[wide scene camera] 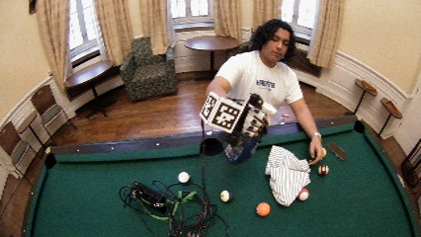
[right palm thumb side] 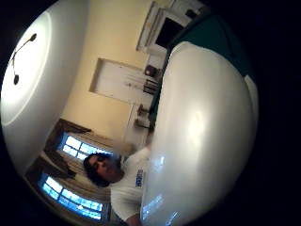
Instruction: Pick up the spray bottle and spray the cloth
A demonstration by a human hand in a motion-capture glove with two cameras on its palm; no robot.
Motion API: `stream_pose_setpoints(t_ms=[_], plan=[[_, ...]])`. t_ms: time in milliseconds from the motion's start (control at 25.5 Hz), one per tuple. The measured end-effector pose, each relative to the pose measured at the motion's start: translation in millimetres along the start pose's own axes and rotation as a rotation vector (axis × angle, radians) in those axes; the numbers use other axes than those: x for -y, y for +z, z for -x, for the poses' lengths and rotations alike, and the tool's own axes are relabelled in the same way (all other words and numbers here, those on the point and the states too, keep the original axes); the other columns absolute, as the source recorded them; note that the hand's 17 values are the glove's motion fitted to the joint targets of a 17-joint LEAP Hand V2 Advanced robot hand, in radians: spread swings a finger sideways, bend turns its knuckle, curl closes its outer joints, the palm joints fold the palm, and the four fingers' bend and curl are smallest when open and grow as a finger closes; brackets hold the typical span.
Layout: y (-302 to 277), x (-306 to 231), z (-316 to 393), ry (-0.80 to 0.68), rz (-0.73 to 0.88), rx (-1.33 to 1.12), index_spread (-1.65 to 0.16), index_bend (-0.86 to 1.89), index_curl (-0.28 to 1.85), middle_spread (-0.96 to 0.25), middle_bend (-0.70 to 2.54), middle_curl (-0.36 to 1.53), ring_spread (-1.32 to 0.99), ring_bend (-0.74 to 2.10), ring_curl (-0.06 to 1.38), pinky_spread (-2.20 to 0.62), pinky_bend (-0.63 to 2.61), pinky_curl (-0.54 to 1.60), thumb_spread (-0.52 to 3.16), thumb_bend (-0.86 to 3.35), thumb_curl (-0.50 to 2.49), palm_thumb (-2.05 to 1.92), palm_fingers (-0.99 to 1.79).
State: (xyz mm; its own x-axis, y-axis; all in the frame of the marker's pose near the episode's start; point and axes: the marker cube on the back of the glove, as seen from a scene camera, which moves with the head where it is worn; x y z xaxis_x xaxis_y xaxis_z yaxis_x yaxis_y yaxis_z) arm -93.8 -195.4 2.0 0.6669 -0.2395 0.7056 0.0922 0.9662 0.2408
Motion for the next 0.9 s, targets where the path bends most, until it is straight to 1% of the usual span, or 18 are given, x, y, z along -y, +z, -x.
stream_pose_setpoints(t_ms=[196, 353, 745, 902], plan=[[24, 6, 13, 0.015, 0.256, -0.159, -0.26, 0.4, 0.54, -0.21, 0.63, 0.54, -0.19, 0.68, 0.46, -0.3, 0.4, 0.38, 0.45, -0.02, 0.68, 0.92, 1.4], [55, 8, 10, 0.073, 0.458, -0.269, -0.26, 0.39, 0.54, -0.21, 0.63, 0.54, -0.19, 0.68, 0.46, -0.3, 0.4, 0.38, 0.45, -0.02, 0.7, 0.91, 1.4], [143, 9, -28, 0.279, 0.793, -0.448, -0.27, 0.38, 0.55, -0.21, 0.64, 0.54, -0.2, 0.69, 0.46, -0.3, 0.41, 0.38, 0.46, -0.02, 0.74, 0.91, 1.4], [173, 1, -42, 0.333, 0.852, -0.486, -0.27, 0.36, 0.56, -0.21, 0.64, 0.54, -0.19, 0.69, 0.46, -0.3, 0.41, 0.38, 0.47, -0.02, 0.76, 0.9, 1.39]])
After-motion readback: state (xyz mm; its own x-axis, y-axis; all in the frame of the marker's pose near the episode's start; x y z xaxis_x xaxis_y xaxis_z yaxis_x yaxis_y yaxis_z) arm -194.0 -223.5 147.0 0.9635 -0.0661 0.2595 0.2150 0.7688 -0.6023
